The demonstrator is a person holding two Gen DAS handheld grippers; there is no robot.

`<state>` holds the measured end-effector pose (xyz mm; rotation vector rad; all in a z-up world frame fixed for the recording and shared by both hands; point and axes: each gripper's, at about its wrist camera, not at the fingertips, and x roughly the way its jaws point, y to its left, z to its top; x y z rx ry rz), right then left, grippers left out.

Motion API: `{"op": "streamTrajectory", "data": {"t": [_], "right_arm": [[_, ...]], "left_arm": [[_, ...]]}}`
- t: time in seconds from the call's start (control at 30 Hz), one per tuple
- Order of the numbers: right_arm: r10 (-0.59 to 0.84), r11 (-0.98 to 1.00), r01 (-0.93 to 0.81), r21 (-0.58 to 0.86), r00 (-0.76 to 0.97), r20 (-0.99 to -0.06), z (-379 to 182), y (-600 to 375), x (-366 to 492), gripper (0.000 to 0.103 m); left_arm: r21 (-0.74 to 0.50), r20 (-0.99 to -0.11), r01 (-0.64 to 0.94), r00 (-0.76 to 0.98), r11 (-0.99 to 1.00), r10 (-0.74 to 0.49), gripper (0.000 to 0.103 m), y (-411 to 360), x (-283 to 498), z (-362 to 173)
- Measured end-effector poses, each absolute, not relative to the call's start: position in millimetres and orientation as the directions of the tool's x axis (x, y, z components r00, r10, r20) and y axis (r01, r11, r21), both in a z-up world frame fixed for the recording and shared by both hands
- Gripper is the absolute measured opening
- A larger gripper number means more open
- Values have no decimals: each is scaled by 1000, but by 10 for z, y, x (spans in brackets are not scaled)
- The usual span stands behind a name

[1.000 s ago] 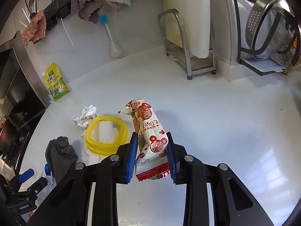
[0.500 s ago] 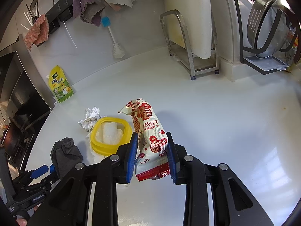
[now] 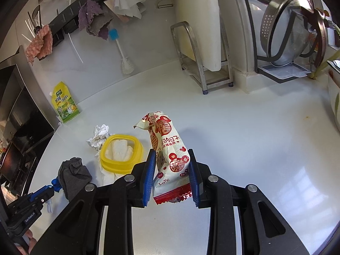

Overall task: Collect trash
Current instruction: 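Carry the blue strap and snack wrapper over the grey basket with both tools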

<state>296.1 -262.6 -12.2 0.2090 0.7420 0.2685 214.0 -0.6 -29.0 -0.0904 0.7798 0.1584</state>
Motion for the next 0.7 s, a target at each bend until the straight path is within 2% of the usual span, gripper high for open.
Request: {"op": "streamTrajectory", "data": {"t": [0.1,0.4,0.7], "right_arm": [[291,951,-148,271,722,-628,-73,-2666,2687,29],[220,958,-47,282,753,-621,-40,-2762,1638,29],[190,958,-7,286,764,-617,-13,-2488,573,29]], "left_arm": [[-12,-678,-159,727,987,109,19,31,1960,-182],[-48,-646,-32,763,998,-6,19,84,1444,39],[-72,-641,48,763,996,-83,19,23,904,81]]}}
